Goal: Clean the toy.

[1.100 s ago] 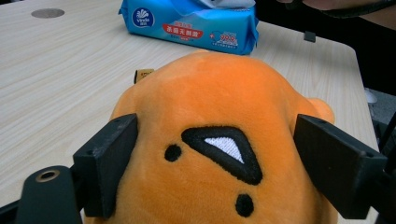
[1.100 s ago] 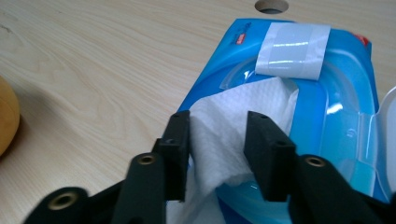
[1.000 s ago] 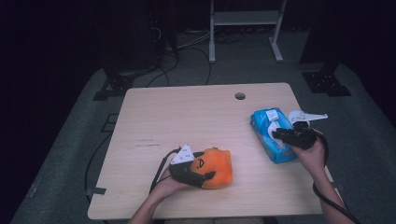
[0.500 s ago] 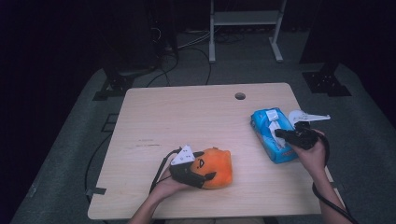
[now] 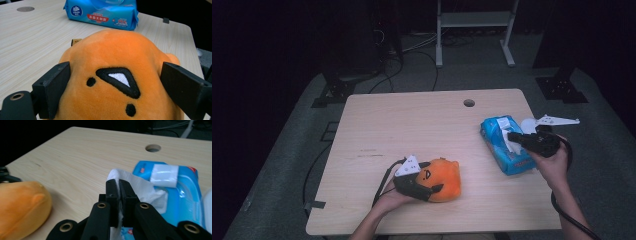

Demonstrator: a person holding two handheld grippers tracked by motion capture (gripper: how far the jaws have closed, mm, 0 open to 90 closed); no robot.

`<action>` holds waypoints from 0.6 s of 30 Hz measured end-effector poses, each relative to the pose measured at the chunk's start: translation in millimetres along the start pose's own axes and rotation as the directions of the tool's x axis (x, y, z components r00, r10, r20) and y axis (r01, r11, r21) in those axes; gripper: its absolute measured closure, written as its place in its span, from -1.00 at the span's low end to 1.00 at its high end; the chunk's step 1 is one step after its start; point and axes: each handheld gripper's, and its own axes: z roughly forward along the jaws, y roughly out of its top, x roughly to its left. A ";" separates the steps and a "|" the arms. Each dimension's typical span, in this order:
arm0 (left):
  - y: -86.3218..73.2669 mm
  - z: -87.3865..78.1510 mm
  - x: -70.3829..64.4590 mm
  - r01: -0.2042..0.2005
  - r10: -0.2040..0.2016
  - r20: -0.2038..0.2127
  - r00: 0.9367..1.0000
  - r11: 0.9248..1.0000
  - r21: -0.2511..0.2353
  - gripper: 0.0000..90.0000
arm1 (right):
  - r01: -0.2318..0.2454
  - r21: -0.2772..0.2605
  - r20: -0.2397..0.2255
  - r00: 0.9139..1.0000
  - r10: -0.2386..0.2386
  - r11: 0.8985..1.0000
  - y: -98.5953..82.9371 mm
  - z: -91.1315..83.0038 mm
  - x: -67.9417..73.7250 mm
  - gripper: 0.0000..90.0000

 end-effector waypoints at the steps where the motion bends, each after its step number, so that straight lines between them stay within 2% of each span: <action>1: -0.4 0.1 0.3 0.001 -0.001 0.000 1.000 1.000 -0.002 -0.77 | 0.000 0.000 0.000 1.000 0.000 1.000 0.0 0.0 0.0 0.91; 2: -0.9 0.4 0.5 0.007 -0.007 0.000 1.000 1.000 -0.008 -0.77 | 0.025 -0.002 -0.015 1.000 -0.025 1.000 4.6 -4.0 8.8 0.91; 5: -0.8 0.6 0.4 0.007 -0.007 0.001 1.000 1.000 -0.009 -0.77 | 0.048 0.003 -0.025 0.999 -0.048 0.999 8.4 -7.2 17.1 0.91; 6: -0.7 0.6 0.4 0.007 -0.007 0.001 1.000 1.000 -0.008 -0.77 | 0.076 -0.009 -0.049 0.996 -0.076 0.997 11.6 -10.9 28.1 0.91; 11: -1.0 0.6 0.5 0.006 -0.006 0.000 1.000 1.000 -0.011 -0.77 | 0.109 -0.023 -0.124 0.986 -0.111 0.994 12.3 -15.5 54.1 0.91; 14: -0.9 0.5 1.0 0.002 -0.002 0.003 1.000 1.000 -0.008 -0.77 | 0.142 -0.026 -0.191 0.971 -0.145 0.989 9.7 -16.0 75.5 0.91; 18: -1.2 0.7 1.3 0.008 -0.008 0.004 1.000 1.000 -0.011 -0.77 | 0.196 -0.012 -0.282 0.940 -0.191 0.981 3.1 -12.3 107.3 0.91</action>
